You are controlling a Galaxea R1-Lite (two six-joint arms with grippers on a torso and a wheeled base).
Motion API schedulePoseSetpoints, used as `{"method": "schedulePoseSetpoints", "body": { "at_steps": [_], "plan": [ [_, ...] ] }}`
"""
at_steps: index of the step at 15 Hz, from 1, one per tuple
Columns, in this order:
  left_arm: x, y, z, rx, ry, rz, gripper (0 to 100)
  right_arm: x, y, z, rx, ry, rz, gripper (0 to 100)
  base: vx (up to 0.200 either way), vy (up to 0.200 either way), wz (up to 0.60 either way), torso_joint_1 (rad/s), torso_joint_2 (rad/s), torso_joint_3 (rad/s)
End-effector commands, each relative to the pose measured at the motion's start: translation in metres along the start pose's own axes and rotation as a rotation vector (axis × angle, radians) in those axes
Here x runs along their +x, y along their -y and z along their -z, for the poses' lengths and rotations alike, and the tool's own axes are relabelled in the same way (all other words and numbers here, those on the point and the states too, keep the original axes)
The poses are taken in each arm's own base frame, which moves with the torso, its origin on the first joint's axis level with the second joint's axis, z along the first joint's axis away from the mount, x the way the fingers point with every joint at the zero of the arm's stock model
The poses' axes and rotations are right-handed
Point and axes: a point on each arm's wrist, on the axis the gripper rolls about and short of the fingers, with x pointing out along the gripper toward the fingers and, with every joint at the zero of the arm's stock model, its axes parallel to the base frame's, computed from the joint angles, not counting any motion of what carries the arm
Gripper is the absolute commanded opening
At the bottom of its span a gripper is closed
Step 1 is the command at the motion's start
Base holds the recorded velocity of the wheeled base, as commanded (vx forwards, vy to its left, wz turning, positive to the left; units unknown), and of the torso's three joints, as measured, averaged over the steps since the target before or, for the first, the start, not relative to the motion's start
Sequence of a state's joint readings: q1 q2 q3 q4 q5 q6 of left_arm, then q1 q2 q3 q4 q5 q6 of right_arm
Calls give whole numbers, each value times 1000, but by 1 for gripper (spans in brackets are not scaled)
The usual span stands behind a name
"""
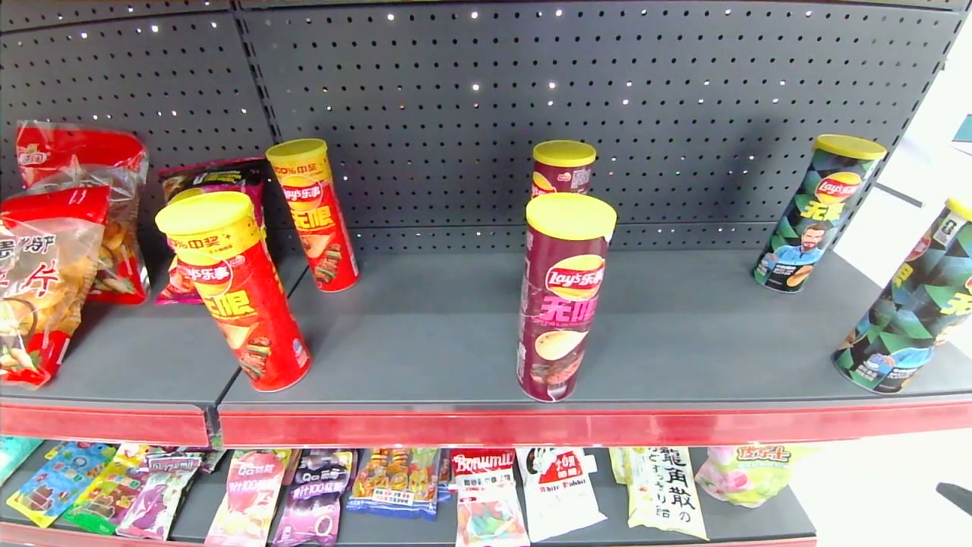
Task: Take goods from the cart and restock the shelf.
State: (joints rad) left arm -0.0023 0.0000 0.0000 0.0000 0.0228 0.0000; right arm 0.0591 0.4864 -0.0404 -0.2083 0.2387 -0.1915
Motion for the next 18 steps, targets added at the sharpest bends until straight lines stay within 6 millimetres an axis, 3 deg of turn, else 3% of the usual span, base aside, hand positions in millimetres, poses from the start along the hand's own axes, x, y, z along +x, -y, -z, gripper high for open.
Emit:
{"method": "schedulePoseSetpoints", "body": {
  "at_steps": [1, 5, 8, 10, 14, 18],
  "plan": [
    [0, 0, 0, 0, 0, -1, 100, -45, -16, 33, 24, 177, 203, 100, 0, 0, 0, 0, 0, 0],
    [0, 0, 0, 0, 0, 0, 100, -41, -11, 34, 92, 236, 397, 100, 0, 0, 0, 0, 0, 0],
    [0, 0, 0, 0, 0, 0, 100, -40, -13, 35, 64, 251, 329, 100, 0, 0, 0, 0, 0, 0],
    [0, 0, 0, 0, 0, -1, 100, -38, -16, 36, 49, 265, 186, 100, 0, 0, 0, 0, 0, 0],
    [0, 0, 0, 0, 0, 0, 100, -37, -14, 42, 158, 206, 277, 100, 0, 0, 0, 0, 0, 0],
    [0, 0, 0, 0, 0, -1, 100, -37, -14, 41, 162, 211, 282, 100, 0, 0, 0, 0, 0, 0]
  ]
}}
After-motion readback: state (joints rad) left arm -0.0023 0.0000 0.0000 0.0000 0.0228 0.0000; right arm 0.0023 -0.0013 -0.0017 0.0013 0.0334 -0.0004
